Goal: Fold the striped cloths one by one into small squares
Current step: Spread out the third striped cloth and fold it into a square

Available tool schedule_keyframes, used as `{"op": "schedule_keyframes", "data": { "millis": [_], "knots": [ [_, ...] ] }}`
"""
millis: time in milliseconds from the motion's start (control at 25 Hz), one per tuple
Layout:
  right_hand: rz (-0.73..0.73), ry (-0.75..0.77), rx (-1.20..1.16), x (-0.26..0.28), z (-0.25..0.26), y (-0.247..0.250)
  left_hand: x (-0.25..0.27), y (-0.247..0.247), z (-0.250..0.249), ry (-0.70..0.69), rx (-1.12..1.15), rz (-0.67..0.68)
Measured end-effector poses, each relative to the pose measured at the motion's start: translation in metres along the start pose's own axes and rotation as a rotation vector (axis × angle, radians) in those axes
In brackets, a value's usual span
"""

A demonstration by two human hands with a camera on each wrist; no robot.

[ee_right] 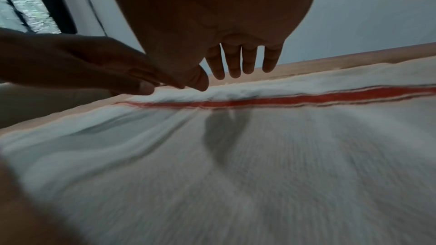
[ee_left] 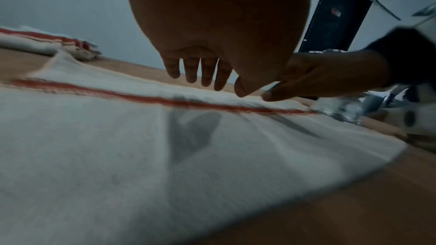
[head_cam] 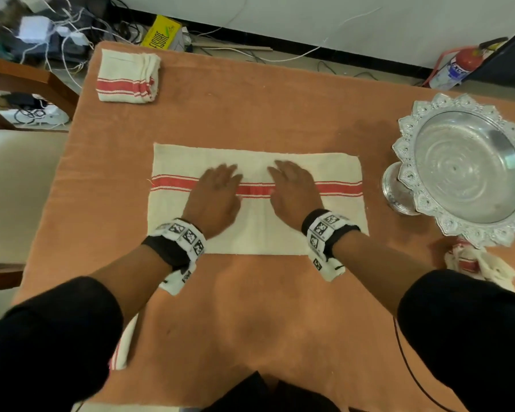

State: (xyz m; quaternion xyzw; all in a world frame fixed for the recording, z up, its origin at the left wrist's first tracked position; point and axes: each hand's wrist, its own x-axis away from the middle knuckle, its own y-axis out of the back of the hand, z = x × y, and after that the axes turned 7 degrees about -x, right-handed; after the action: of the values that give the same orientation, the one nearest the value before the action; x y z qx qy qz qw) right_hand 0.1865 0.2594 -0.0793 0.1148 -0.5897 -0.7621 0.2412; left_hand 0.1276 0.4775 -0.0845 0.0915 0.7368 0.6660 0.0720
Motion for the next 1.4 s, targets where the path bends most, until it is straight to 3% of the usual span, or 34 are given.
{"op": "schedule_keyframes", "data": {
  "millis": [120,240,600,760,840,960,1080,1240,1400],
  "knots": [
    [0.072,0.042,-0.004,0.034,0.023,-0.022,0.033,-0.02,-0.04,0.016,-0.065,0.1],
    [0.137,0.019,0.003,0.063,0.024,-0.037,0.063,-0.036,-0.052,0.134,-0.063,0.152],
    [0.032,-0.201,0.009,0.131,-0.076,-0.042,0.12,-0.04,0.024,0.311,-0.067,0.183],
    [0.036,-0.251,-0.054,0.13,-0.073,-0.035,0.114,-0.033,0.017,0.332,-0.044,0.208],
    [0.039,-0.235,-0.091,0.126,-0.05,-0.032,0.111,-0.025,-0.013,0.231,-0.036,0.17],
    [0.129,-0.001,-0.107,0.138,0.001,-0.039,0.114,-0.02,-0.069,-0.07,0.03,0.14],
    [0.157,0.13,-0.104,0.159,0.033,-0.056,0.122,-0.022,-0.098,-0.142,0.066,0.181],
    [0.136,0.092,-0.042,0.182,0.014,-0.059,0.157,-0.028,-0.074,-0.04,-0.043,0.199],
    [0.092,-0.02,-0.044,0.207,-0.029,-0.044,0.194,-0.027,-0.024,0.198,-0.01,0.154]
  ]
}}
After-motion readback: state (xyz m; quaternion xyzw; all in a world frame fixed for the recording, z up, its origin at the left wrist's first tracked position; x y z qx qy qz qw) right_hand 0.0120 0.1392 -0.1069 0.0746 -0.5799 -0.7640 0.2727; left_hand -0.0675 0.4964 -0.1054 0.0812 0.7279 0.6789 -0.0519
